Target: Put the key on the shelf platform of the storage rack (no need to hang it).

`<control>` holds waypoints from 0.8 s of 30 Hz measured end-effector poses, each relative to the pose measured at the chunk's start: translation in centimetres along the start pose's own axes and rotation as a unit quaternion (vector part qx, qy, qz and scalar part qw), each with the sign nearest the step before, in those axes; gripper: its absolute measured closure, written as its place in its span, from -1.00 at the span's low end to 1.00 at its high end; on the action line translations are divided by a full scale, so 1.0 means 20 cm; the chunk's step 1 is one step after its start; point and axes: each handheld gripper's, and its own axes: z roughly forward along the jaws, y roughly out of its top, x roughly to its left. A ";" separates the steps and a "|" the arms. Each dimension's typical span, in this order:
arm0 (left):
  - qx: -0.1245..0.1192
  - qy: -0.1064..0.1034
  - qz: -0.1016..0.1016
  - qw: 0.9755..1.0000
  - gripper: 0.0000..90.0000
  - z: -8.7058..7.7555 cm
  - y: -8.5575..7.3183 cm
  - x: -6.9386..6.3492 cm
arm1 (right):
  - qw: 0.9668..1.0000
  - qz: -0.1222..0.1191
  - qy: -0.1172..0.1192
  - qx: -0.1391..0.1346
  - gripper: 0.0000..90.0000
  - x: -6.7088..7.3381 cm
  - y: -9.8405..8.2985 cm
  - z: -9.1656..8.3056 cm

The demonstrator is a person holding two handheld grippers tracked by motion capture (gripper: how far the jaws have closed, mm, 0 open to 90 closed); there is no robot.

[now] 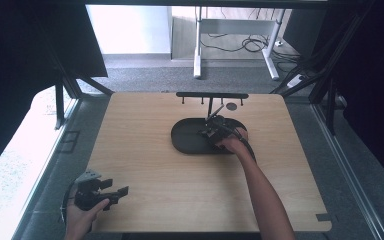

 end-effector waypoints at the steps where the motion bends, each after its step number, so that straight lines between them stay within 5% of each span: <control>1: 0.000 0.000 0.000 1.000 -0.50 0.00 0.00 0.00 | 1.000 -0.001 -0.001 0.001 0.08 0.00 0.00 0.01; 13: 0.001 -0.001 0.001 1.000 -0.50 0.00 0.00 0.00 | 1.000 0.002 -0.008 -0.006 -0.10 0.01 -0.01 0.01; 24: 0.003 -0.002 0.004 1.000 -0.50 0.00 0.00 -0.01 | 0.998 -0.007 0.008 -0.062 -0.19 0.07 -0.06 -0.19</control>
